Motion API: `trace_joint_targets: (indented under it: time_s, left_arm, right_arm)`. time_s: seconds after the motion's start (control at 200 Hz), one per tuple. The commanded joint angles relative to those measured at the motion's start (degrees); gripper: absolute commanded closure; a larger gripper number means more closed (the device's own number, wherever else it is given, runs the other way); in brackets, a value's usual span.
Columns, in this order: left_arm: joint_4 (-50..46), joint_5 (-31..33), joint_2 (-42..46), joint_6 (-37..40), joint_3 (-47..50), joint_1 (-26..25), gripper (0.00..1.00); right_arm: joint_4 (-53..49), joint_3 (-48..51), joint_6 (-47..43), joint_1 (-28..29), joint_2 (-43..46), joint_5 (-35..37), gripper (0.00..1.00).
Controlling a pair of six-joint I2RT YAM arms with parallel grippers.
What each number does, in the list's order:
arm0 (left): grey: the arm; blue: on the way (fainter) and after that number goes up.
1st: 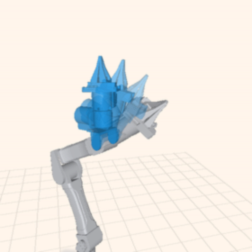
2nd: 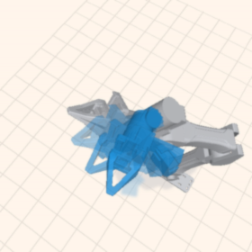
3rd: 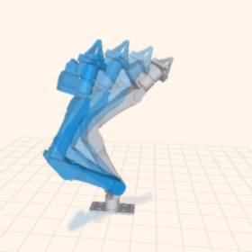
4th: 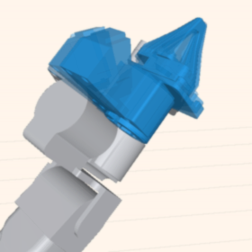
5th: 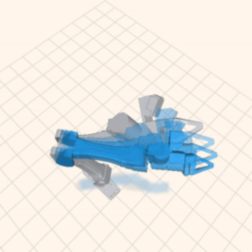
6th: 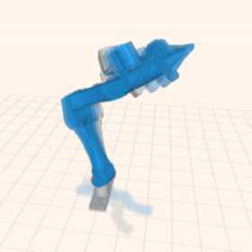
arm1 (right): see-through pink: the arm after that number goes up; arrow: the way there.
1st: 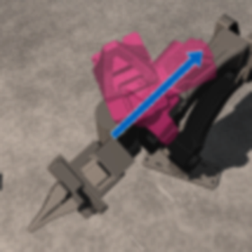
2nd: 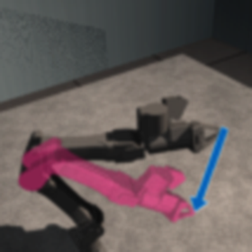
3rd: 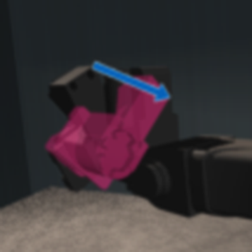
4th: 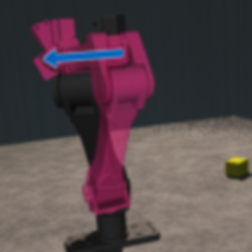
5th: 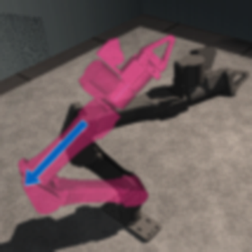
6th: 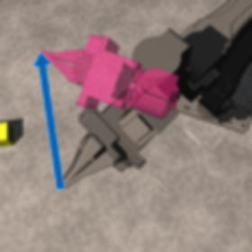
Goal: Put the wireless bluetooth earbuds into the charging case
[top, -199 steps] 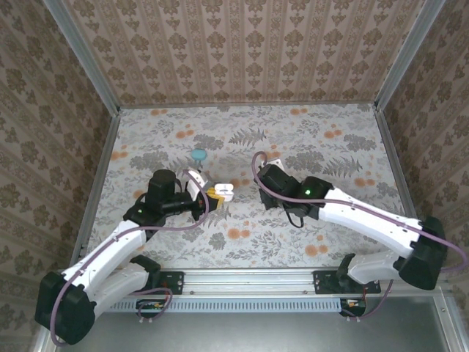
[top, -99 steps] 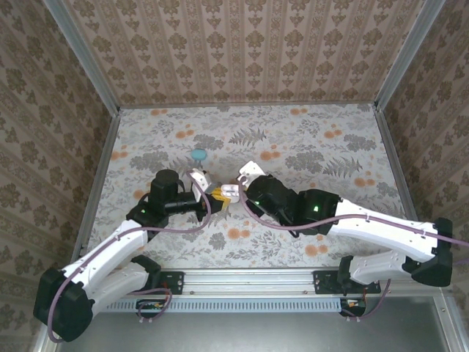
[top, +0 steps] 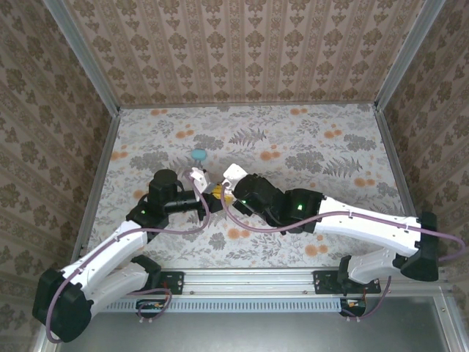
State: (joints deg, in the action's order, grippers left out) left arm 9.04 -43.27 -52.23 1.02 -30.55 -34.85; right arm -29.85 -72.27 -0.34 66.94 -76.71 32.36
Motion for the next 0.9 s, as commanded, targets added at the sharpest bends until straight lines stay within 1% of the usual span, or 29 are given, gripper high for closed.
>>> trace_joint_targets:
  time_s: [0.0,0.47,0.885,0.895]
  left_arm:
    - [2.2,-1.56,0.99,-1.14,-0.66,-0.31,1.0]
    - [2.59,-1.33,1.49,-1.72,-0.66,-0.57,1.0]
    - [2.31,-0.87,1.62,-1.97,-0.48,-0.66,1.0]
    - [2.26,-0.92,1.63,-1.98,-0.48,-0.66,1.0]
  right_arm:
    - [1.88,-2.16,-2.36,0.41,-0.85,-1.57,0.86]
    - [2.88,-1.65,-4.14,0.39,-2.66,-3.7,0.86]
    - [2.51,-1.59,-5.85,0.46,-2.66,-9.08,0.85]
    - [2.44,-1.68,-5.93,0.43,-3.82,-9.25,0.85]
